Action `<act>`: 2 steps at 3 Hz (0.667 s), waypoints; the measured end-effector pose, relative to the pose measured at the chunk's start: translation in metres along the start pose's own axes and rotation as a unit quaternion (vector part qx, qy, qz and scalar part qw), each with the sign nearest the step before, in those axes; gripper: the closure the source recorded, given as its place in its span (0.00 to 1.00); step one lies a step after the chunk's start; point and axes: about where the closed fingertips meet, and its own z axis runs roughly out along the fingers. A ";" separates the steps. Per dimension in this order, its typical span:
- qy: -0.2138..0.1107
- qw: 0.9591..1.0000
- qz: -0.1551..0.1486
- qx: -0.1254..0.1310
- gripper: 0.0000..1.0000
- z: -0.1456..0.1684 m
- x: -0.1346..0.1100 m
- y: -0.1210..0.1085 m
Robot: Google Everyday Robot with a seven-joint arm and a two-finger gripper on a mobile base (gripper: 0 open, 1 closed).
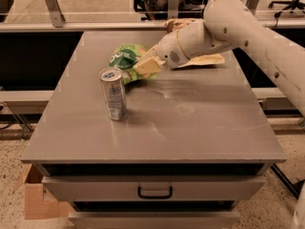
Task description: Pick green rice chip bag
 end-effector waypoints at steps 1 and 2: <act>-0.073 0.997 -0.005 -0.003 1.00 -0.007 -0.031 0.001; -0.117 0.993 -0.021 0.011 1.00 -0.019 -0.051 -0.004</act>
Offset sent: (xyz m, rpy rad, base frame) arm 0.0097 0.0035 0.0859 0.3162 -0.1763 0.0032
